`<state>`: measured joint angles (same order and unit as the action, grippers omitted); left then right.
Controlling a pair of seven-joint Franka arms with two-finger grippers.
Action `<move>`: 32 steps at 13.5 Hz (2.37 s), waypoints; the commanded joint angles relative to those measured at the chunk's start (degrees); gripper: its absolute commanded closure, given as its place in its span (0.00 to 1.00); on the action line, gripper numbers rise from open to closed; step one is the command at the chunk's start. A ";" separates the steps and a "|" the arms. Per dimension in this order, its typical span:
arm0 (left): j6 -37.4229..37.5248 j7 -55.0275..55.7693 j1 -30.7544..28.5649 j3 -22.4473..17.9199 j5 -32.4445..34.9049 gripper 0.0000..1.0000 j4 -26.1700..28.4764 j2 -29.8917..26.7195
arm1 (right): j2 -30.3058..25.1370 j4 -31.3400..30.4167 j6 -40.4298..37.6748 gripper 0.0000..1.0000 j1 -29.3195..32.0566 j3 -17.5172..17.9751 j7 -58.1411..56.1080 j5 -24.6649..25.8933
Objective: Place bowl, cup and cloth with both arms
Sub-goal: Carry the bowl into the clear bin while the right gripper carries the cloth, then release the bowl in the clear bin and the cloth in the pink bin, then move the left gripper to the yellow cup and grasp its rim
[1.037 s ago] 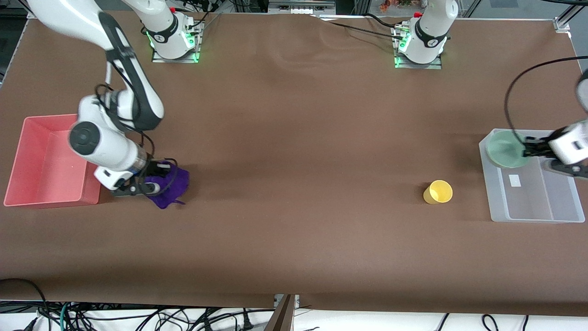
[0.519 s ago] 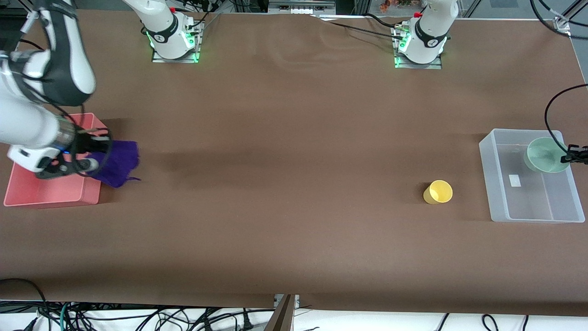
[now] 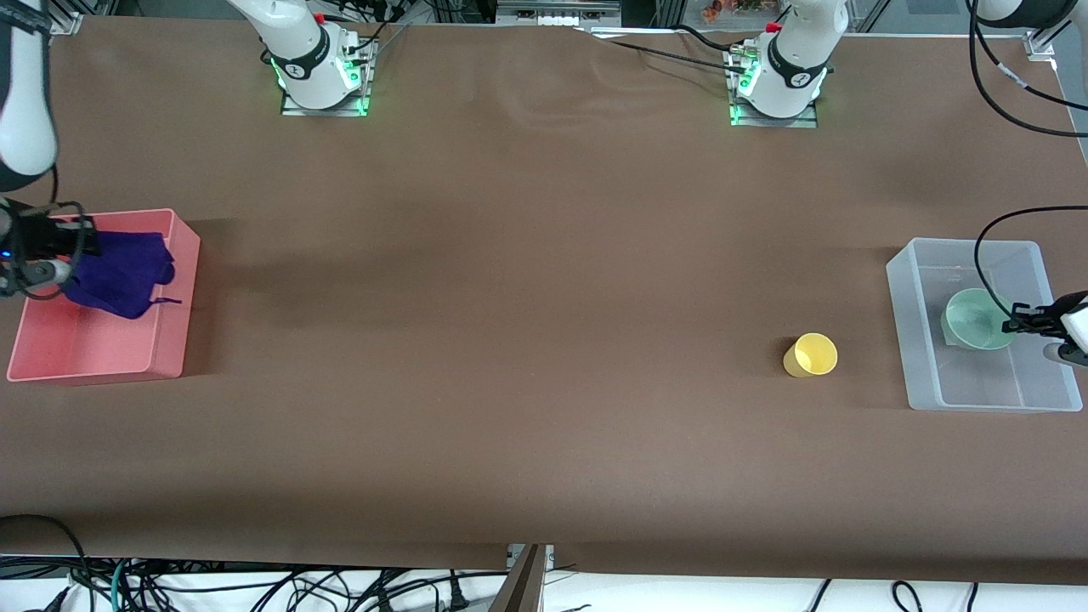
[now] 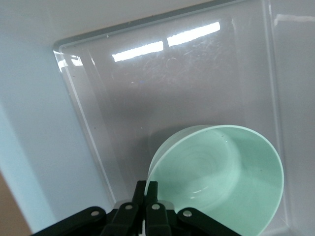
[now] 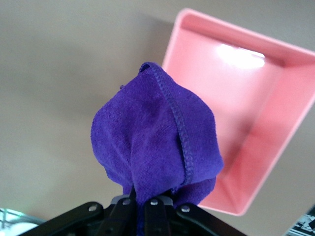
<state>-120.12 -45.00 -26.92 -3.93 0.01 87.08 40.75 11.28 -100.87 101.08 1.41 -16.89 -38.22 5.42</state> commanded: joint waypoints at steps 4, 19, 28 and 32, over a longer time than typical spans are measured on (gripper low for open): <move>0.33 -1.49 -0.24 0.24 -1.33 0.00 -2.09 1.53 | 0.49 -0.56 -0.53 1.00 0.87 -5.35 -6.34 0.38; 17.73 19.84 1.59 24.40 0.25 0.00 -0.16 -12.28 | 4.63 -4.42 5.09 1.00 5.53 -5.52 -10.56 -0.06; -1.85 33.05 7.85 23.88 8.77 0.00 9.87 -6.83 | 7.00 -5.83 13.17 1.00 7.73 -4.73 -11.79 -2.24; -6.26 33.58 7.32 23.53 8.95 0.50 10.30 -2.87 | 8.49 -5.74 17.83 1.00 7.56 -2.80 -11.70 -4.01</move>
<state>-125.04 -12.33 -19.28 19.40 7.24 97.37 36.78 18.93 -106.84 117.01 8.72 -20.21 -49.67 2.57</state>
